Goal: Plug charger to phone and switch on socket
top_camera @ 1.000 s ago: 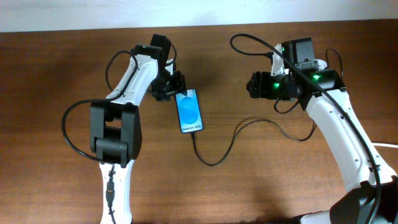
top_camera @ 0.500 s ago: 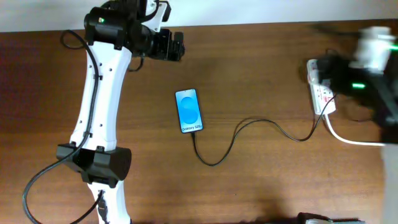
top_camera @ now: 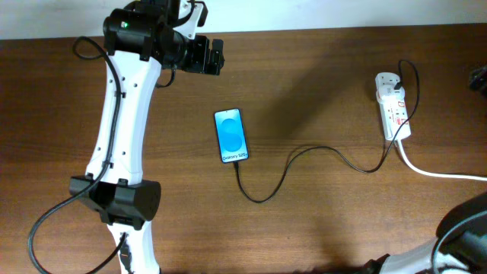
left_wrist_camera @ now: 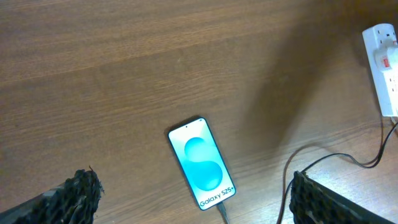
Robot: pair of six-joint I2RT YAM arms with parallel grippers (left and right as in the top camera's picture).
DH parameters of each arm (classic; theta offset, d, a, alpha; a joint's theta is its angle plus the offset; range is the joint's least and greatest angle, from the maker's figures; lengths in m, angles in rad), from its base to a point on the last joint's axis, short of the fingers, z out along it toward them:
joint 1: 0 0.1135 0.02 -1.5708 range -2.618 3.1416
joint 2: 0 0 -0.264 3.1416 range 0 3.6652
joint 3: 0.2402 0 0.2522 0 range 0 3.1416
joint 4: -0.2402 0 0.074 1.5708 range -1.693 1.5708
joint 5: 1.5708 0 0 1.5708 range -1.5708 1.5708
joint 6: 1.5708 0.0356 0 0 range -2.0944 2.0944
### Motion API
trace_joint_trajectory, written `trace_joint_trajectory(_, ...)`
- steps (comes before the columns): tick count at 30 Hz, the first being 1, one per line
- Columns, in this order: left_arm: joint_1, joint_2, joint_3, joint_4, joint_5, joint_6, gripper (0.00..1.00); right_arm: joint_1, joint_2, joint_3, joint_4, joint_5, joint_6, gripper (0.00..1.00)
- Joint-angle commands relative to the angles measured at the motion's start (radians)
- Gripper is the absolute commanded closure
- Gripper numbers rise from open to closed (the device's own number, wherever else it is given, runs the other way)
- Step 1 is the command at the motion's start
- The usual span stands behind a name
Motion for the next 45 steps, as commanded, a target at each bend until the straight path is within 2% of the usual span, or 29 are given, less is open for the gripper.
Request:
trace_joint_trajectory(1,0.003,-0.002,0.004,0.0,-0.008,0.016,0.0,0.003,0.127,0.008,0.016,-0.037,0.033,0.2)
trace_joint_trajectory(5,0.003,-0.002,0.004,0.0,-0.008,0.016,0.01,0.066,0.222,0.007,0.081,0.0,-0.01,0.18)
trace_joint_trajectory(7,0.003,-0.002,0.004,0.0,-0.008,0.016,0.0,0.138,0.243,0.007,0.08,0.143,-0.001,0.18)
trace_joint_trajectory(9,0.003,-0.002,0.004,0.0,-0.008,0.016,0.01,0.166,0.279,0.007,0.068,0.192,0.115,0.18)
trace_joint_trajectory(15,0.003,-0.002,0.004,0.0,-0.008,0.016,0.01,0.168,0.314,0.007,-0.003,0.171,0.163,0.18)
trace_joint_trajectory(25,0.003,-0.002,0.004,0.0,-0.008,0.016,0.01,0.193,0.359,-0.019,0.039,0.157,0.171,0.18)
trace_joint_trajectory(34,0.003,-0.002,0.004,0.0,-0.008,0.016,0.01,0.195,0.392,-0.019,0.041,0.114,0.132,0.18)
trace_joint_trajectory(42,0.002,-0.002,0.004,0.0,-0.008,0.016,0.01,0.227,0.413,-0.019,-0.027,0.113,0.099,0.18)
trace_joint_trajectory(45,0.001,-0.002,0.004,0.0,-0.008,0.016,0.01,0.227,0.413,-0.019,-0.041,0.113,0.033,0.18)
